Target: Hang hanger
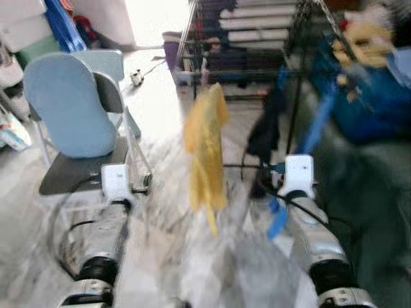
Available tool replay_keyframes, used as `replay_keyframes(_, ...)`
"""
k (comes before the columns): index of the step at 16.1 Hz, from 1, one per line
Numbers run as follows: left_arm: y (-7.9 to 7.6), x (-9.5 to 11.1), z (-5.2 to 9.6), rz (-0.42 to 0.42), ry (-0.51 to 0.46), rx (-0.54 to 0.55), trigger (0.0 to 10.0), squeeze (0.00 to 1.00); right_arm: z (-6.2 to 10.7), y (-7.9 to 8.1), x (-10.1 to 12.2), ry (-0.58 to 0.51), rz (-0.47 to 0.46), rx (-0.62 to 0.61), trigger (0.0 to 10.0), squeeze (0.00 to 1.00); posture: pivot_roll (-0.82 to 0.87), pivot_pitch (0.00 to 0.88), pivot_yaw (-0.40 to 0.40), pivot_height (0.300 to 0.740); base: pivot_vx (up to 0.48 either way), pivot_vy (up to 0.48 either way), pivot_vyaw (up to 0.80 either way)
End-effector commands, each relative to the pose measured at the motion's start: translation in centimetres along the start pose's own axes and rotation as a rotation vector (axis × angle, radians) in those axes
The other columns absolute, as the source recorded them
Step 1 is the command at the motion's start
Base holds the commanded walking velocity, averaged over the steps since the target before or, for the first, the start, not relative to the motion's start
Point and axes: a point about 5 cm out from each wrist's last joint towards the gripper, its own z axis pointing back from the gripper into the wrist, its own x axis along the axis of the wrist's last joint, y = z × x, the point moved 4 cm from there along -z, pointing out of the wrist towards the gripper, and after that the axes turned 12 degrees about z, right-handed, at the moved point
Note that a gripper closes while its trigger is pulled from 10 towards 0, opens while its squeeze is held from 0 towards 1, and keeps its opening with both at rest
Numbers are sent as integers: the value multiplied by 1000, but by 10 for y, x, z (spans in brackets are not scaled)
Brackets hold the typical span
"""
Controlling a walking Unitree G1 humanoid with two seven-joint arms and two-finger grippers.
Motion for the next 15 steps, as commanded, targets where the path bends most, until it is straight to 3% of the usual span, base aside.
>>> replay_keyframes(1,8,5,0,-16,-12,22,10000,0,-2,6,9,-28,-1,18,10000,0,-104,0,60,740,-330,0,0)
replay_keyframes(15,15,8,2,-21,-24,49,10000,0,-1,17,12,-61,-1,54,10000,0,-81,0,59,740,-303,0,0)
